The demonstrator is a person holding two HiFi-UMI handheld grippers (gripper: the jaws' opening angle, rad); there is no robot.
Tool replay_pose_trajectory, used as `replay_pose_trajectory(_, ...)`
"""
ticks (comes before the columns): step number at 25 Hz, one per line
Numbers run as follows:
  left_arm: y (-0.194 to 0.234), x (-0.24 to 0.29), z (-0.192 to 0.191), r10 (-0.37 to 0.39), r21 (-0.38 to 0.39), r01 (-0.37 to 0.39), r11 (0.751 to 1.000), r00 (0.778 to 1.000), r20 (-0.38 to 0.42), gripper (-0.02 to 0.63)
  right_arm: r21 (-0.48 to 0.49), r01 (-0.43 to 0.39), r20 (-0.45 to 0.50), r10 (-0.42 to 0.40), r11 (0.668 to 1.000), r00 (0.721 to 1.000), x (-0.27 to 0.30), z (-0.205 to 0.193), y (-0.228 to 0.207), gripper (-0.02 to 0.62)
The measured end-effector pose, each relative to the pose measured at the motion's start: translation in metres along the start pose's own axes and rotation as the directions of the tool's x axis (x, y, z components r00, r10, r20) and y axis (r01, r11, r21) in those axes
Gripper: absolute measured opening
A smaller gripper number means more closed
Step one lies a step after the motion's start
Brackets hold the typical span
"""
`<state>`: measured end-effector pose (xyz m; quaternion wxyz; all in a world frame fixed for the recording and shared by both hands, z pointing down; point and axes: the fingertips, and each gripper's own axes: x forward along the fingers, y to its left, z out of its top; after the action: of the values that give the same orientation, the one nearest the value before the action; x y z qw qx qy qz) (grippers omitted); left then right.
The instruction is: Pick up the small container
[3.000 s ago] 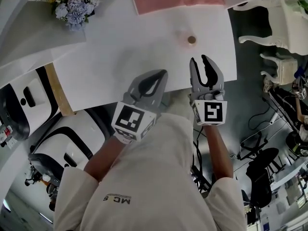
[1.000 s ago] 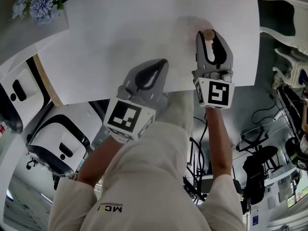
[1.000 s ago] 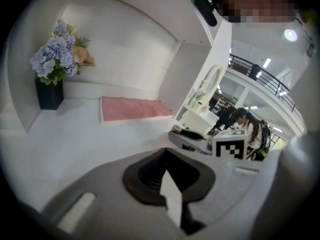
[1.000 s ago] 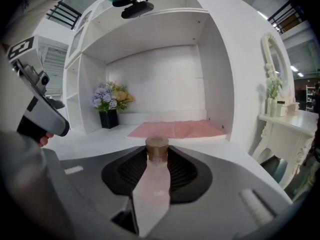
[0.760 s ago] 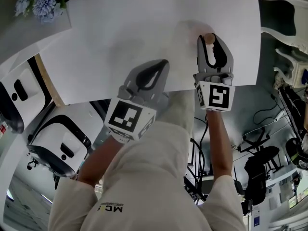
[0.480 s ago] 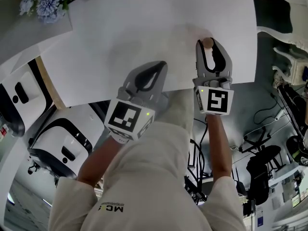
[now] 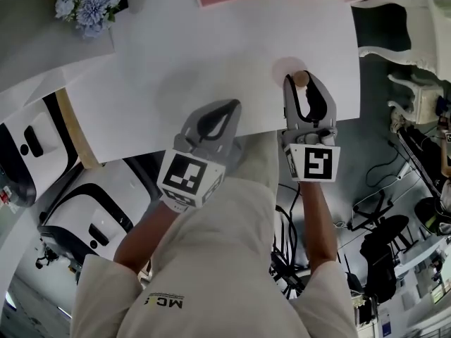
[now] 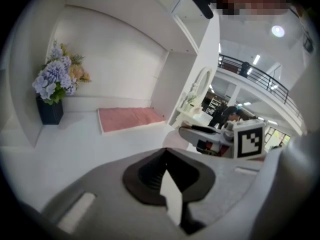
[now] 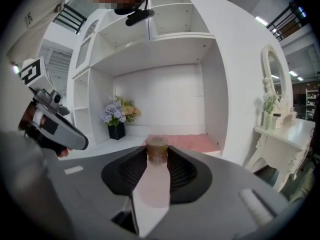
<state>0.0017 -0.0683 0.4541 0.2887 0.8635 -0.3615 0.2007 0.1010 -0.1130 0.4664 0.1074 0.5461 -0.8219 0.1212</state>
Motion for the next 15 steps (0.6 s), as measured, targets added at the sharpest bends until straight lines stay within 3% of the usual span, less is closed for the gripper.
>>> replay_pose_trajectory(15,-0.018,-0.069,0.047,-0.019,0.004,0.018,1.0,0.995,0.103,0.0,-0.01,-0.067,0.038,0.068,0.998,0.997,-0.055,0.103,0.048,0.126)
